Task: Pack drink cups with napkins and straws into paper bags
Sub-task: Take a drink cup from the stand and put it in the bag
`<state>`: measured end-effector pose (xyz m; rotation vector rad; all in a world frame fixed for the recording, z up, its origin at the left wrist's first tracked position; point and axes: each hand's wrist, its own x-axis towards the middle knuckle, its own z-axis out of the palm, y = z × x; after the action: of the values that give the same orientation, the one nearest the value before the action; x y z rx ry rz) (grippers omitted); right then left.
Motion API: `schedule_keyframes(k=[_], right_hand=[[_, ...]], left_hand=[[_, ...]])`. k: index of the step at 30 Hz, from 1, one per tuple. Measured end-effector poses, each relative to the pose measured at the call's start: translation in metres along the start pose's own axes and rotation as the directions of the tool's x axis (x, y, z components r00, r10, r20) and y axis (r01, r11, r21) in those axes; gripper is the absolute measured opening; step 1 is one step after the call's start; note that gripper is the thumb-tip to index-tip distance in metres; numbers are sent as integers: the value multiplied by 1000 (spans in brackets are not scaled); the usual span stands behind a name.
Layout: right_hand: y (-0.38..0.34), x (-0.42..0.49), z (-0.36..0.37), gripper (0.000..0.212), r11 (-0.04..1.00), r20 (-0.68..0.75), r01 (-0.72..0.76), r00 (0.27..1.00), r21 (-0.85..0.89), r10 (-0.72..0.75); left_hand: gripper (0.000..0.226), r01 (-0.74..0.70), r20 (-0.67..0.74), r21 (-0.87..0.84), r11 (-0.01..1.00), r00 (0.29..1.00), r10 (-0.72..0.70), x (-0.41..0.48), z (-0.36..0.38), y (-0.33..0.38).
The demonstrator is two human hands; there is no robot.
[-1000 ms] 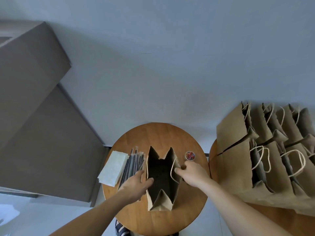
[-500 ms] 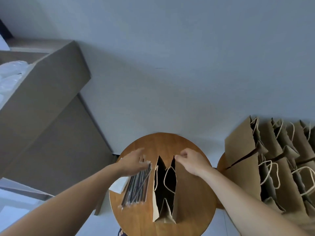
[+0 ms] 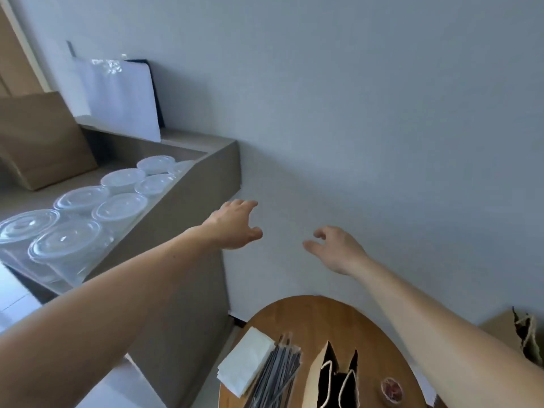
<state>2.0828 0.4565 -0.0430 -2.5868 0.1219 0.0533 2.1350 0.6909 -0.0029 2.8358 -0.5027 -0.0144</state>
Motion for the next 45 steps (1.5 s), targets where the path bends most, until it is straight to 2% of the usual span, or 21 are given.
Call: schedule_keyframes(k=[7, 14, 19, 23, 26, 30, 36, 41, 45], right_hand=[[-132, 52, -32, 55, 983, -118, 167, 977, -79, -175], [-256, 105, -10, 52, 941, -112, 320, 937, -105, -331], [-324, 132, 35, 49, 904, -5, 410, 911, -120, -413], [-377, 123, 83, 52, 806, 136, 582, 811, -103, -568], [-412, 109, 116, 56, 748, 268, 660, 735, -72, -623], [-441, 93, 147, 66, 670, 428, 738, 633, -82, -645], [-454, 77, 167, 85, 614, 518, 786, 555, -72, -650], [-458, 69, 179, 102, 524, 576, 819, 551, -234, -604], [-459, 69, 186, 103, 562, 523, 807, 564, -183, -639]], left_hand=[[69, 22, -232, -9, 1000, 973, -24, 17, -108, -82], [58, 144, -236, 38, 989, 963, -131, 16, -163, -204], [66, 254, -232, 4, 967, 941, -246, 2, -170, -286], [68, 347, -197, -14, 938, 919, -342, -25, -172, -340], [68, 413, -188, -27, 910, 892, -410, -48, -169, -371], [68, 500, -184, -45, 865, 847, -499, -81, -160, -399], [66, 566, -167, -54, 823, 807, -566, -118, -149, -418], [64, 560, -143, -66, 826, 814, -563, -128, -142, -415], [63, 552, -141, -63, 831, 820, -555, -130, -144, -413]])
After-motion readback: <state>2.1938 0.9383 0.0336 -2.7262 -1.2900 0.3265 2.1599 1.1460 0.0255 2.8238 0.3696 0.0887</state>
